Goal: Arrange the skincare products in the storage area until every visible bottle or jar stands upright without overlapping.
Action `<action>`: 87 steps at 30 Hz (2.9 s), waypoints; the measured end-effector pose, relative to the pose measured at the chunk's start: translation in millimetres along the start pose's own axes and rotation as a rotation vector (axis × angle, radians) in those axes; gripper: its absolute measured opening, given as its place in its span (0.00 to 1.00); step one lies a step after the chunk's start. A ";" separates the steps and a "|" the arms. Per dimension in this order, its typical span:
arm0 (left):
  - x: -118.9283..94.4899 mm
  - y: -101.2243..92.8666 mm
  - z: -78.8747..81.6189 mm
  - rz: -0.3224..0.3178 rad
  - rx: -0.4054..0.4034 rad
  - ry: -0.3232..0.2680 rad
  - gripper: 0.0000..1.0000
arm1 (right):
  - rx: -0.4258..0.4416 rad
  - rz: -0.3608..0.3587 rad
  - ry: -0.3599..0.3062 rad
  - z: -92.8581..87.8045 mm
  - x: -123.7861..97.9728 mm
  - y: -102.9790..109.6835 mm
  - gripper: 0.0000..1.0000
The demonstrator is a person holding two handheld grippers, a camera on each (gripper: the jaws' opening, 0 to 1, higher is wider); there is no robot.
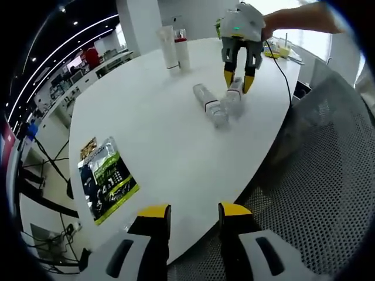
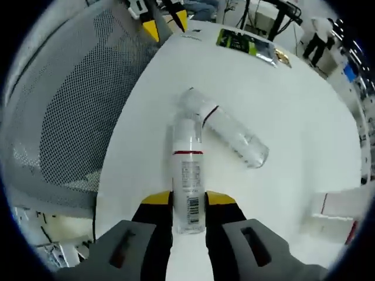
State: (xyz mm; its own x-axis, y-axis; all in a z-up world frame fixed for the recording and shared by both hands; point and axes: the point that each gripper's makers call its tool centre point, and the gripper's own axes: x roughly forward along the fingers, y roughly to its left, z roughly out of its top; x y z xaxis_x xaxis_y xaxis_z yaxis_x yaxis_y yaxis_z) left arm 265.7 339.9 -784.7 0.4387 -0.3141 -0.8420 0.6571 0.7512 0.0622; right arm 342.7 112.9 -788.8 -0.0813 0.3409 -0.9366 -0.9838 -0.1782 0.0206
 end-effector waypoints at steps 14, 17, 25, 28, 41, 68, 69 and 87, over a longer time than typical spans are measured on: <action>-8.5 -0.3 14.2 0.009 0.001 -0.081 0.34 | 0.581 -0.278 -0.464 79.6 -68.9 26.8 0.17; -12.3 1.0 19.1 0.015 -0.004 -0.114 0.34 | 0.650 -0.290 -0.580 98.3 -77.1 31.0 0.17; -13.6 2.6 19.9 0.026 0.002 -0.118 0.34 | 0.907 -0.194 -0.976 153.4 -105.7 33.0 0.17; -14.8 5.0 20.8 0.027 -0.021 -0.127 0.34 | 1.002 -0.148 -1.111 163.0 -115.0 37.0 0.17; -17.8 4.3 26.5 0.026 -0.026 -0.164 0.34 | 1.050 -0.115 -1.089 155.6 -90.0 54.4 0.18; -67.0 -5.1 79.5 -0.161 -0.310 -0.452 0.44 | 1.103 -0.098 -1.099 146.2 -78.5 46.4 0.18; -73.1 -6.1 87.0 -0.173 -0.333 -0.484 0.44 | 1.099 -0.094 -1.103 147.2 -79.4 46.9 0.18; -119.4 -90.2 150.6 -0.856 -0.667 -0.690 0.47 | 0.872 0.186 -1.229 199.7 -104.7 90.1 0.18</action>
State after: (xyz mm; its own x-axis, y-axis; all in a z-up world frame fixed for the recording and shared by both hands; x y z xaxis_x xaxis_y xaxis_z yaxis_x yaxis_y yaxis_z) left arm 246.3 222.1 -609.0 0.3877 -0.9216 -0.0175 0.5410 0.2428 -0.8052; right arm 230.7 245.5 -619.1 0.1435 0.9888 -0.0418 -0.6929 0.1306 0.7091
